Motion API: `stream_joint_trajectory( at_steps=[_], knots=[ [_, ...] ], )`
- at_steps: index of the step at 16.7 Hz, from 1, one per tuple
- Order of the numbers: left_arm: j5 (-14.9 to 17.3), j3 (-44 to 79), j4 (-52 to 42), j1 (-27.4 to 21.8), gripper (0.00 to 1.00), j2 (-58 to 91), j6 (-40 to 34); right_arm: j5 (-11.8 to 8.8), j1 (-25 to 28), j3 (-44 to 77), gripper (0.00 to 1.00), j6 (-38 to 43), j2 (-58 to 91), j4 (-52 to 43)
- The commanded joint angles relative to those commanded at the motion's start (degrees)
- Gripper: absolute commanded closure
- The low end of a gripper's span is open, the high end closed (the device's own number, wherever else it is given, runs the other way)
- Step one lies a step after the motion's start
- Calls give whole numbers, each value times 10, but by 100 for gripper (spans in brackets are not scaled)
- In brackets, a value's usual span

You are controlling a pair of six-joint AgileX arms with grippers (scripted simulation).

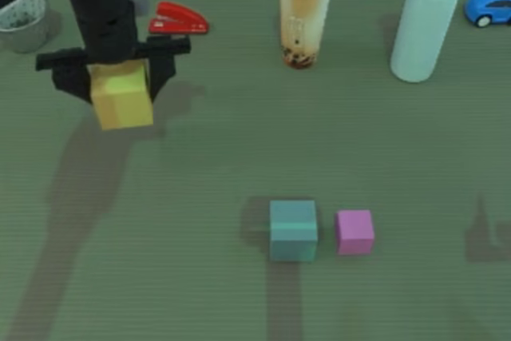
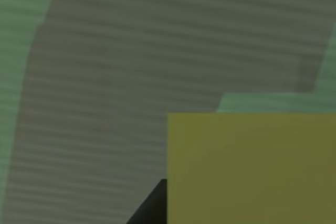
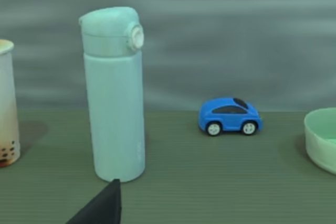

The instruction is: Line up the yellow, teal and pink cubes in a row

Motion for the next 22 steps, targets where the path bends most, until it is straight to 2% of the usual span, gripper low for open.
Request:
stream_joint_trajectory(
  at_steps=[7,10,17,22],
  knots=[
    [-2,-228,56,-142,100,-152,-92,0,0,0,0,0,0,0],
    [-3,-283,74,-187,100,-199,-120,0,0,0,0,0,0,0],
    [-3,-297,84,-192,100,-201,-122,0,0,0,0,0,0,0],
    [-3,-367,192,-193,100,-172,-124,0,0,0,0,0,0,0]
  ],
)
